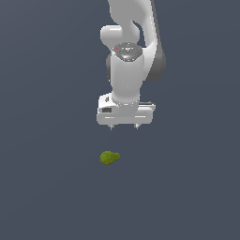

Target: Pick up the object and move it to a goal position.

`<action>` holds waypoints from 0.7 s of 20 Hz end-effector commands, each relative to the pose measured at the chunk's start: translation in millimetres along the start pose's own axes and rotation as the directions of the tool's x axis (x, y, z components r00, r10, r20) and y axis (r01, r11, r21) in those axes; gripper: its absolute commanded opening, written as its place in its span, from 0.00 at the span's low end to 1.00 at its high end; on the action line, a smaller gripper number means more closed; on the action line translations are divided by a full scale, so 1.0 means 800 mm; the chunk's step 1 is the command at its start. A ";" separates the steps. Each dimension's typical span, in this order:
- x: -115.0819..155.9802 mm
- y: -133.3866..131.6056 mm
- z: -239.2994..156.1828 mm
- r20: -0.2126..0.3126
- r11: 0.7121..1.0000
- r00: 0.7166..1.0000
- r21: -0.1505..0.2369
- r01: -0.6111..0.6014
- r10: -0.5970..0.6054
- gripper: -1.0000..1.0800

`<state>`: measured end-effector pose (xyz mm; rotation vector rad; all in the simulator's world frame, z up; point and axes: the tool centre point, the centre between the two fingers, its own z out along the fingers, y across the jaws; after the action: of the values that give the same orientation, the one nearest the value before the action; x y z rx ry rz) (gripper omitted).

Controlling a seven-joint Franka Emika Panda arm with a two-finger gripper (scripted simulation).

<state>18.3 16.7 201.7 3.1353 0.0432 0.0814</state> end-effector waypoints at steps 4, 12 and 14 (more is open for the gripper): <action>0.000 -0.008 -0.002 -0.002 1.000 1.000 0.004 0.010 -0.010 0.96; 0.000 -0.054 -0.012 -0.015 0.998 0.998 0.026 0.061 -0.061 0.96; 0.000 -0.052 -0.011 -0.014 0.998 0.998 0.025 0.060 -0.060 0.96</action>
<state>17.1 59.1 210.7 3.1558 0.1409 0.1028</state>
